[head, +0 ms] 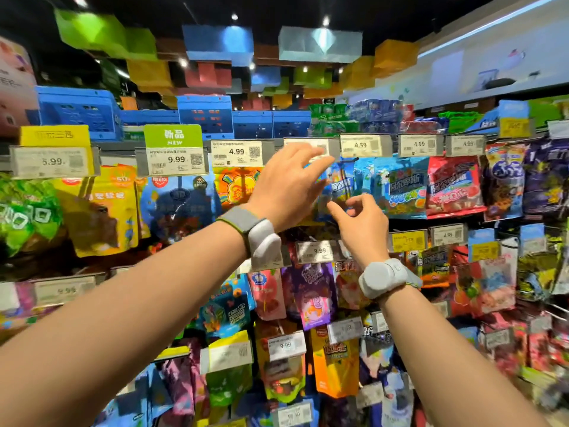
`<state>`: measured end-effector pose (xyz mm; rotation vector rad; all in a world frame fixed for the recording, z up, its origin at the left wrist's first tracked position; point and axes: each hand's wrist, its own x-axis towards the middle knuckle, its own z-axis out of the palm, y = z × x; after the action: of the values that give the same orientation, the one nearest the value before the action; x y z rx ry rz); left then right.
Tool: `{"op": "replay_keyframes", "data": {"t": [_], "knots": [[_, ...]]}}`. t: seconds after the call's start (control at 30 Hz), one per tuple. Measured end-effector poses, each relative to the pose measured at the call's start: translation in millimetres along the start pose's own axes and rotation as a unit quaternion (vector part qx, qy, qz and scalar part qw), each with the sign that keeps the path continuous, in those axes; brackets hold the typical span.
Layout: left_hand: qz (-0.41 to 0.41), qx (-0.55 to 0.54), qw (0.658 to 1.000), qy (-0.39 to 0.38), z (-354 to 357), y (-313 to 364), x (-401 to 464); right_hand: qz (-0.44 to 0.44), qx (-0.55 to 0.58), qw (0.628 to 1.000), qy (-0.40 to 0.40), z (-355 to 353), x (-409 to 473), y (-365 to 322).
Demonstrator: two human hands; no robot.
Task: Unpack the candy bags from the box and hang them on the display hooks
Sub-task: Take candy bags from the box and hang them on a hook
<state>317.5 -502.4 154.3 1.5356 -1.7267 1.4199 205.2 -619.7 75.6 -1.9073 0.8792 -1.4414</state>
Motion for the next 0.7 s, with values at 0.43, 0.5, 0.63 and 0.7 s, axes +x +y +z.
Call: {"op": "replay_keyframes", "data": {"t": [0.43, 0.5, 0.63, 0.7], "knots": [[-0.429, -0.377, 0.820, -0.038, -49.3, 12.0, -82.1, 0.029, 0.107, 0.993, -0.028, 34.8, -77.0, -49.5], [-0.466, -0.427, 0.774, -0.043, -56.7, 10.1, -98.8, 0.042, 0.135, 0.989, -0.047, 49.0, -93.7, -54.5], [-0.520, -0.483, 0.703, -0.043, -75.9, 12.1, -141.2, 0.075, 0.177, 0.980, -0.045, 80.4, -131.0, -57.9], [-0.552, -0.495, 0.670, -0.036, -86.3, 11.2, -171.0, 0.106, 0.178, 0.976, -0.059, 97.2, -156.3, -55.1]]}}
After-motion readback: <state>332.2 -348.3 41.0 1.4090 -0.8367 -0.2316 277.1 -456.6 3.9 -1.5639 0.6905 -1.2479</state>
